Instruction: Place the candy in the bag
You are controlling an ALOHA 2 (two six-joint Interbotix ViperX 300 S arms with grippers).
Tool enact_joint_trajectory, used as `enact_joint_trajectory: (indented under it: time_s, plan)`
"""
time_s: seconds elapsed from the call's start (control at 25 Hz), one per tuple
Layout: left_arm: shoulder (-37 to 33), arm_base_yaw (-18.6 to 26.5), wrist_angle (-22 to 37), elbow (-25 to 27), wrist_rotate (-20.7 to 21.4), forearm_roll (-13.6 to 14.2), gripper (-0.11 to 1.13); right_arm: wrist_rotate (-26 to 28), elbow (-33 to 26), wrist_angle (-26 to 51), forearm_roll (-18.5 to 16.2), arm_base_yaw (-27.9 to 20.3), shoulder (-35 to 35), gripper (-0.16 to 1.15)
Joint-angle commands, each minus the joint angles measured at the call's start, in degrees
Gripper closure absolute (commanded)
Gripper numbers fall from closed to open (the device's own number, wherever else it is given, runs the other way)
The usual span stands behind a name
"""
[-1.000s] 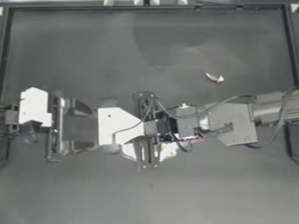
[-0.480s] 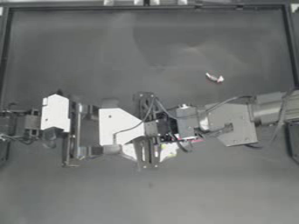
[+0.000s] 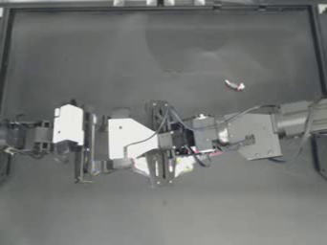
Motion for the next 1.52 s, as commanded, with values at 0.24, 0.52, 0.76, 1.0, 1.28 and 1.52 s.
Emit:
enact_joint_trajectory:
  time_s: [0.24,0.52,0.76,1.0,1.28,1.52]
  plan:
    - [-0.5,0.0,-0.5,-1.5,0.1,0.1,0.21,0.0,-0.5,-0.3,-0.1,0.0,-2.5,0.94]
    - [-1.0,0.0,-0.5,-1.6,0.2,0.1,0.28,0.0,-0.4,-0.4,-0.1,0.0,-2.5,0.94]
    - [-1.5,0.0,-0.5,-1.6,0.2,0.1,0.3,-0.1,-0.4,-0.3,-0.1,0.0,-2.5,0.94]
    - [-2.0,0.0,-0.4,-1.6,0.2,0.2,0.3,-0.2,-0.4,-0.3,-0.2,0.0,-2.4,0.94]
    - [-2.4,-0.3,-0.5,-1.6,0.2,0.3,0.31,-0.2,-0.4,-0.3,-0.1,0.0,-2.4,0.94]
    - [-2.4,-0.4,-0.5,-1.6,0.3,0.3,0.42,-0.2,-0.4,-0.3,-0.1,0.0,-2.4,0.94]
